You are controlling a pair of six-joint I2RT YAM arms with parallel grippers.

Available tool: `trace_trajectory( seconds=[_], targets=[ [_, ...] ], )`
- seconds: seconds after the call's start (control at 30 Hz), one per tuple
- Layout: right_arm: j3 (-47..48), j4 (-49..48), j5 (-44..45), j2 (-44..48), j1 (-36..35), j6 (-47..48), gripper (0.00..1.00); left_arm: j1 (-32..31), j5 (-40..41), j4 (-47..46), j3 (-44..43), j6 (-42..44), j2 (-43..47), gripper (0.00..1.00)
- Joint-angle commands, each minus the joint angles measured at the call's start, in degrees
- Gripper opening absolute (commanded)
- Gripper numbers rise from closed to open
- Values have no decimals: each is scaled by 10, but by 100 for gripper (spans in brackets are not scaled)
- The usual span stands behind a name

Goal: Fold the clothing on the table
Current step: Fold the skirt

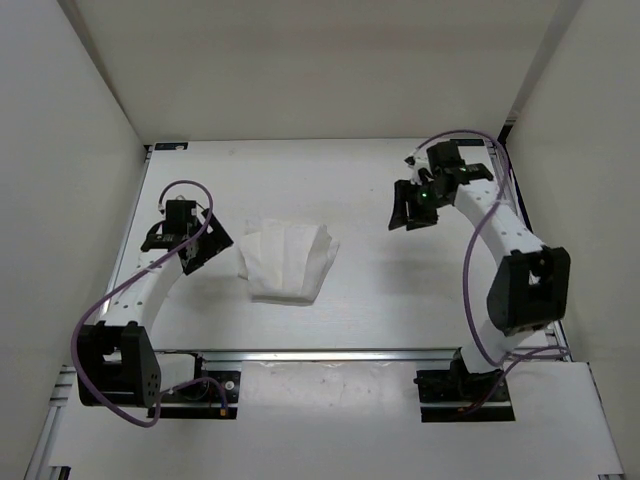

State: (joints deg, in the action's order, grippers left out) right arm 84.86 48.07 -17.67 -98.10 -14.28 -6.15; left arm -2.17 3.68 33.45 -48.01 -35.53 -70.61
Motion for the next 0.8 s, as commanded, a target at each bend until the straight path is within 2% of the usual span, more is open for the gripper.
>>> trace_trajectory(
  seconds=[0.0, 0.07, 0.2, 0.37, 0.5, 0.6, 0.77],
  targets=[
    [-69, -7, -6, 81, 43, 1, 61, 13, -34, -29, -19, 26, 11, 99],
    [-102, -21, -24, 133, 84, -6, 65, 9, -28, -19, -26, 35, 11, 99],
    [-157, -35, -57, 169, 179, -19, 72, -13, -18, 9, -40, 55, 21, 99],
    [-171, -31, -23, 183, 167, -12, 72, -19, 20, 34, -17, 55, 60, 99],
    [-181, -46, -60, 184, 182, -32, 72, -19, 45, 40, 4, 54, 79, 99],
    [-191, -56, -88, 184, 210, -36, 73, -16, 36, 36, 19, 49, 89, 99],
    [-189, -56, -86, 182, 225, -37, 73, -6, 17, 28, 45, 48, 99, 98]
  ],
)
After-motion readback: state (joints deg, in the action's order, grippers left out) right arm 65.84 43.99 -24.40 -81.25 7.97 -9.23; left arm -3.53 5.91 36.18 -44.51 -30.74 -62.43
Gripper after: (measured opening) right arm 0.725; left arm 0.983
